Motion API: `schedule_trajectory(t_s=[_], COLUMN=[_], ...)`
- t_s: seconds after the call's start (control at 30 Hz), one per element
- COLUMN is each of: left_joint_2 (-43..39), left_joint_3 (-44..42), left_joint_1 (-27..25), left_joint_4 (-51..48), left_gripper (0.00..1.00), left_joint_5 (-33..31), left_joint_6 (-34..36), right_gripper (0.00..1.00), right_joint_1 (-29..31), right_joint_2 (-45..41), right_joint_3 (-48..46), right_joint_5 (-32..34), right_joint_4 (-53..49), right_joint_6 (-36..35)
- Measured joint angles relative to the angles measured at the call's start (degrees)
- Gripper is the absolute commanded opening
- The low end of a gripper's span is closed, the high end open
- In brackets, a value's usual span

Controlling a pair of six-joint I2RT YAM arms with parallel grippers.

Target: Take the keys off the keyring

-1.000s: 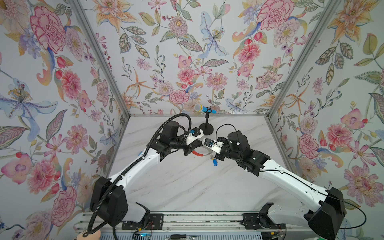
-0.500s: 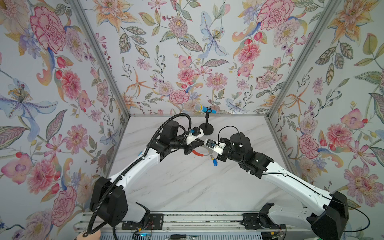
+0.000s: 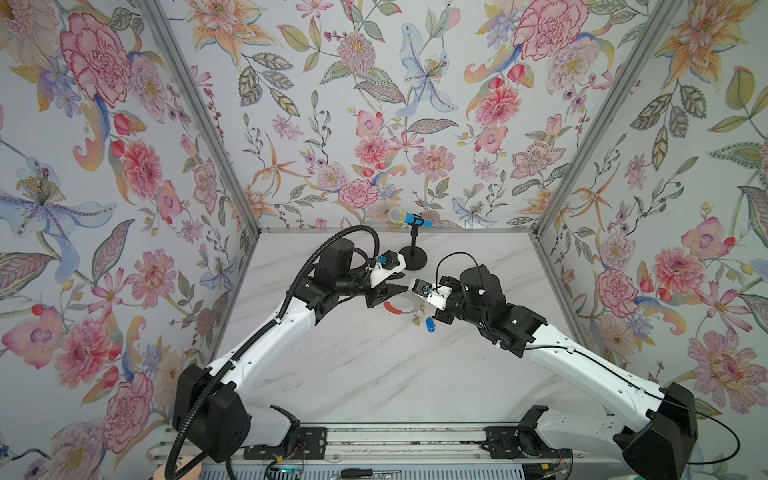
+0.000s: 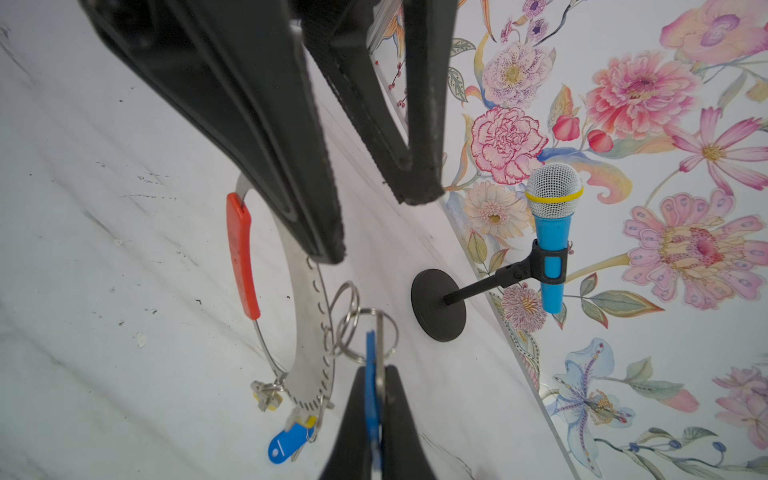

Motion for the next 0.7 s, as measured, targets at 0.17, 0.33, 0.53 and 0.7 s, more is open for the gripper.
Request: schedule_trajectory(t_s=[0.17, 0.33, 0.53, 0.7], left_joint_2=[1.99, 4.24, 4.39, 4.39], left_joint_3=[3.67, 4.94, 4.94, 4.94], left_joint_1=[-0.39, -1.16, -1.66, -1.84], left_joint_4=[-3.39, -6.73, -8.87, -8.94], left_gripper=[0.31, 0.27, 0.19, 0.15], left_joint_5=[0.04, 0.68, 1.70, 1.70], left_joint_6=[2.64, 5.14, 6.67, 6.88], right_gripper=[0.00, 0.00, 0.00, 0.00], right_joint_1=[0.00, 0.00, 0.00, 0.00], right_joint_2=[-0.42, -0.57, -0.74, -0.74], right_joint_3=[0.00, 0.00, -0.02, -0.02], right_joint_5=[-0.04, -0.09, -0.61, -0.68], right_joint_4=[0.04, 0.04, 0.13, 0.39], right_joint_6=[0.00, 0.00, 0.04, 0.24])
